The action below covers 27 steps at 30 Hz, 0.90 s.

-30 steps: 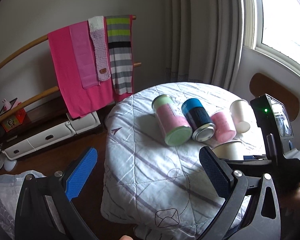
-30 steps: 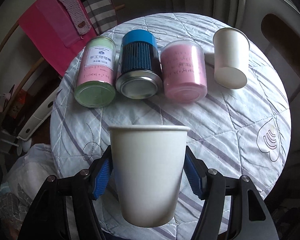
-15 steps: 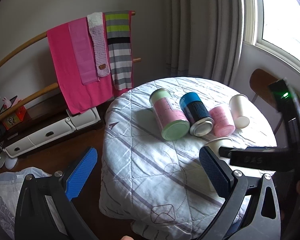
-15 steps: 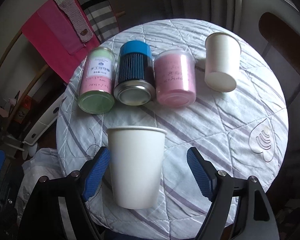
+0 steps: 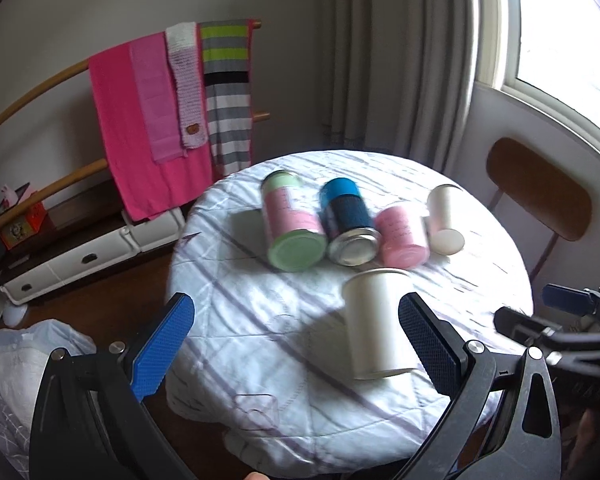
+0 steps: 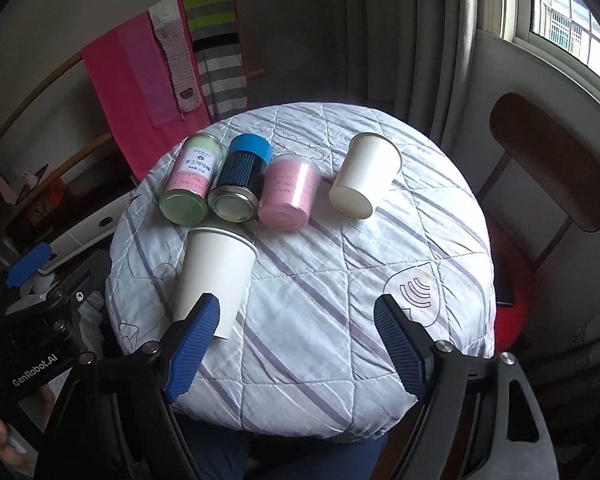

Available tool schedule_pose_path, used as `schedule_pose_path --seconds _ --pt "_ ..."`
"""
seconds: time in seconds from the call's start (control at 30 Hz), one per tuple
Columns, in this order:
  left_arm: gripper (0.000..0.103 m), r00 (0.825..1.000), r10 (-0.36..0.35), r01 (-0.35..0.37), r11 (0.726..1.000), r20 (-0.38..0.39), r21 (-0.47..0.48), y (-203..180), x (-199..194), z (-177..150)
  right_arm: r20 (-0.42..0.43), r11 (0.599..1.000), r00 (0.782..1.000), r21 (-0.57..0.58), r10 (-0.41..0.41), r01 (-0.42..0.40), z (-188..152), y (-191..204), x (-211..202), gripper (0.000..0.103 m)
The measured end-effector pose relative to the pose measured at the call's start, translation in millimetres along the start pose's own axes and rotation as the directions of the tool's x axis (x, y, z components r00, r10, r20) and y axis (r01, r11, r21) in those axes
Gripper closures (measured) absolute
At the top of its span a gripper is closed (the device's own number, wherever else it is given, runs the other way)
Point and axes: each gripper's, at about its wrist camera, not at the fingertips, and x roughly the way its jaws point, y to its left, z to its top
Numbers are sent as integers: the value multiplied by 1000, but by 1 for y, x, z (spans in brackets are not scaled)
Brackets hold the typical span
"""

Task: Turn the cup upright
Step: 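Lower the cup toward the left gripper and open the right gripper, then grasp the upright cup with the left gripper and set it on the table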

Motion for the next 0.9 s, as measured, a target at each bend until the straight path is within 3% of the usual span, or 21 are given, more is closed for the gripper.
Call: schedule_pose_path --seconds 0.17,0.3,0.4,0.53,0.63,0.73,0.9 --pt "0 1000 -6 6 999 -18 36 -25 2 -1 7 999 1000 -19 -29 29 -11 -12 -2 22" --pt "0 994 -18 23 999 -109 42 -40 22 2 -10 999 999 -23 -49 48 -15 -26 1 22" --pt "0 977 -37 46 998 -208 39 -50 44 7 -19 999 999 -20 -51 51 -16 -36 6 22" --pt "0 949 1 30 995 -314 93 -66 73 13 -31 999 999 -18 -32 31 -19 -46 15 22" --pt "0 934 31 12 993 -356 119 -74 90 18 -39 999 999 -26 -19 18 -18 -51 23 22" --pt "0 906 42 31 986 -422 166 -83 110 19 -53 999 999 -36 -3 2 -15 -55 32 22" --pt "0 892 71 6 986 -446 168 -90 131 19 -72 999 997 -29 16 -18 -10 -65 45 22"
